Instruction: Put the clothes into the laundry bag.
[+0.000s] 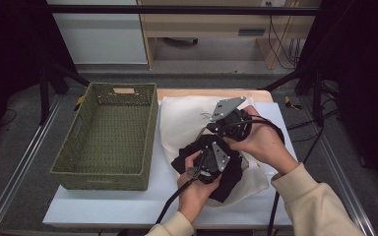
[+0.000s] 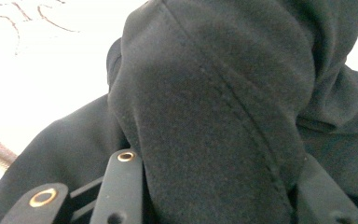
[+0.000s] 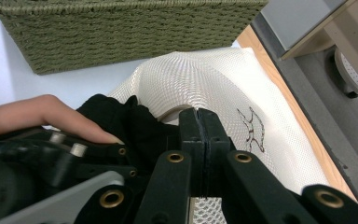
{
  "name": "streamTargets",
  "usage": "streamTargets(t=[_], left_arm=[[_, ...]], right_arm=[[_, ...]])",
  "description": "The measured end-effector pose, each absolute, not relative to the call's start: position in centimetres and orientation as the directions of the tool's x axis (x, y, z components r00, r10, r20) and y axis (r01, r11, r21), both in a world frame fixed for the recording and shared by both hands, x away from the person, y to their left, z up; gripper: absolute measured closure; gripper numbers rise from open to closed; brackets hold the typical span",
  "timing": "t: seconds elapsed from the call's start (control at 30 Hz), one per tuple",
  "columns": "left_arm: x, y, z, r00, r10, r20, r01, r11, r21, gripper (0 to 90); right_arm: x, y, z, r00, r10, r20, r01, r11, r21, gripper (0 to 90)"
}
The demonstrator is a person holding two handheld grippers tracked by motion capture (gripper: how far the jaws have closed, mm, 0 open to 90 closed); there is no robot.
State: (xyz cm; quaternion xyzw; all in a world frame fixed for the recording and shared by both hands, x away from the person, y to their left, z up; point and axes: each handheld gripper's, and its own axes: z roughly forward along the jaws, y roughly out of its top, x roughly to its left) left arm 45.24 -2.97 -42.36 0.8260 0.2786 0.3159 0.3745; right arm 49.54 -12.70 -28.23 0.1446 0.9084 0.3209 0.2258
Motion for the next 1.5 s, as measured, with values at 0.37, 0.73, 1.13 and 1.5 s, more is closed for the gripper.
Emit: streamTargets(t=[0.37, 0.73, 1.13, 1.5], left_arm=[[45.7, -3.1, -42.7, 0.639, 0.703, 0.312, 0.230, -0.562, 0.795, 58.6], [45.9, -2.8, -42.5, 0.603, 0.736, 0.308, 0.217, -0.523, 0.824, 58.7], [47.0, -2.8, -43.3, 0.598, 0.743, 0.299, 0.245, -0.525, 0.815, 52.2], [45.9, -2.3, -42.8, 0.633, 0.731, 0.254, 0.244, -0.500, 0.831, 34.9]], right_arm=[[49.5, -12.6, -28.3, -0.857, 0.406, -0.316, 0.120, 0.754, 0.645, 90.0], [49.5, -12.6, -28.1, -0.858, 0.407, -0.312, 0.119, 0.750, 0.650, 90.0], [49.5, -12.6, -28.3, -0.862, 0.399, -0.312, 0.120, 0.759, 0.640, 90.0], [50.3, -13.4, -28.9, -0.853, 0.429, -0.297, 0.158, 0.755, 0.636, 90.0]])
